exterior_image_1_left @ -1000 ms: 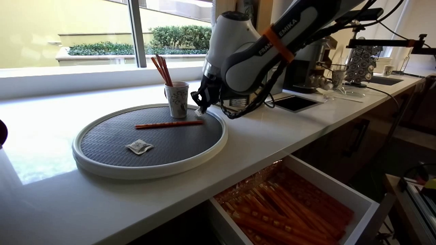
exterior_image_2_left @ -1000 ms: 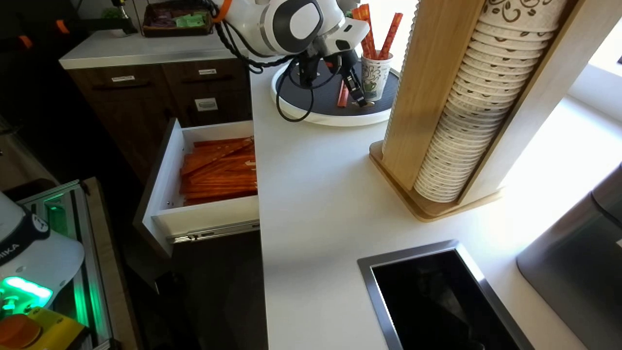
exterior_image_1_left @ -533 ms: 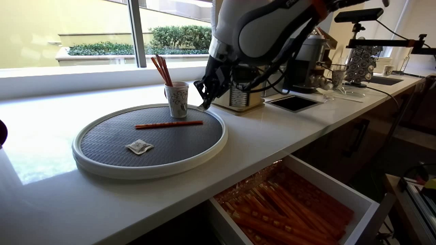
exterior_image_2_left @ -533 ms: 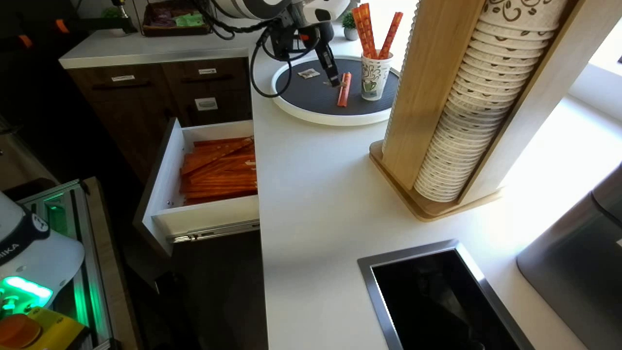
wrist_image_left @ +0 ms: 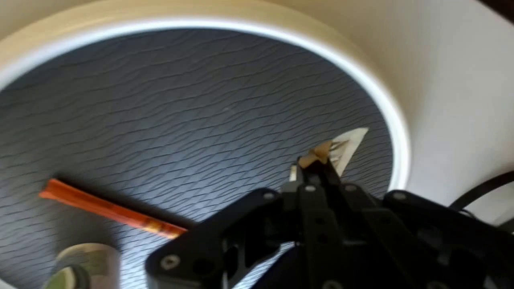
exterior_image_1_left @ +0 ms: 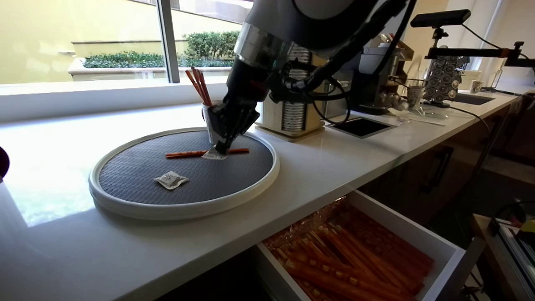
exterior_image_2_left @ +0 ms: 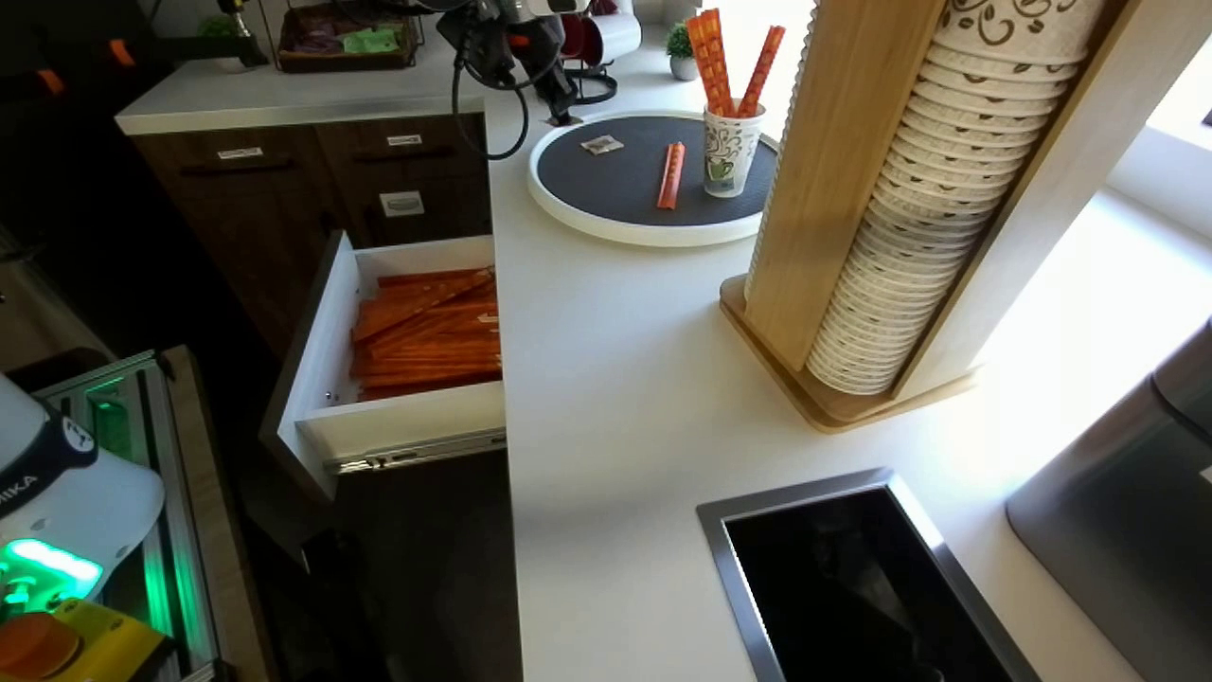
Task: Move the sachets on the tray to the left side of the tray
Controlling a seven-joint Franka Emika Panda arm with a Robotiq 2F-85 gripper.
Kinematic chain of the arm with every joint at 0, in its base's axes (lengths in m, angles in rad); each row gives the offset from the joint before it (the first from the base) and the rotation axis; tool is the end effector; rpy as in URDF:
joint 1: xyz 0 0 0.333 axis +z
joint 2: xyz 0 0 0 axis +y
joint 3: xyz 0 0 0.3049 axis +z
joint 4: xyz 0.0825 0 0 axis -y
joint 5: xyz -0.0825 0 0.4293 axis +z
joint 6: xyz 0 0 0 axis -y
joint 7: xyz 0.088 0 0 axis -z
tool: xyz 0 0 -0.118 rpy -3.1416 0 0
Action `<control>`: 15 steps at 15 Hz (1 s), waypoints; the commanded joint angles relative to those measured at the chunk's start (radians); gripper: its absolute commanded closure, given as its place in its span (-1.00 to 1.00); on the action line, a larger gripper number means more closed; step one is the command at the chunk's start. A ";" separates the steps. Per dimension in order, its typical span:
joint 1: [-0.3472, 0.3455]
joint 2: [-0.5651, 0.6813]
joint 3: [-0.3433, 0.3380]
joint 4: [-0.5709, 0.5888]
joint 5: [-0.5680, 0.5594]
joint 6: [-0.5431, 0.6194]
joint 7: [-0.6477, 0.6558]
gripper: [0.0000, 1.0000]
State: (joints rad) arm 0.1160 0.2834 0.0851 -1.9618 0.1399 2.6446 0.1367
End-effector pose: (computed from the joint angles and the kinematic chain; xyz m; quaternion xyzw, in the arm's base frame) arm 0.6655 0.1305 0.3250 -0.9783 0.0261 -0.1856 0.0886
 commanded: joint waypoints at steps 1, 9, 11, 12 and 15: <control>-0.009 0.111 0.069 0.089 0.044 0.089 -0.122 0.98; -0.014 0.317 0.074 0.275 -0.003 0.273 -0.137 0.98; -0.013 0.349 0.067 0.306 -0.008 0.288 -0.131 0.38; -0.029 0.357 0.089 0.316 0.008 0.281 -0.140 0.26; -0.030 0.369 0.088 0.335 0.002 0.273 -0.135 -0.20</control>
State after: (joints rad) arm 0.0964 0.6230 0.1580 -1.6642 0.1454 2.9129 0.0110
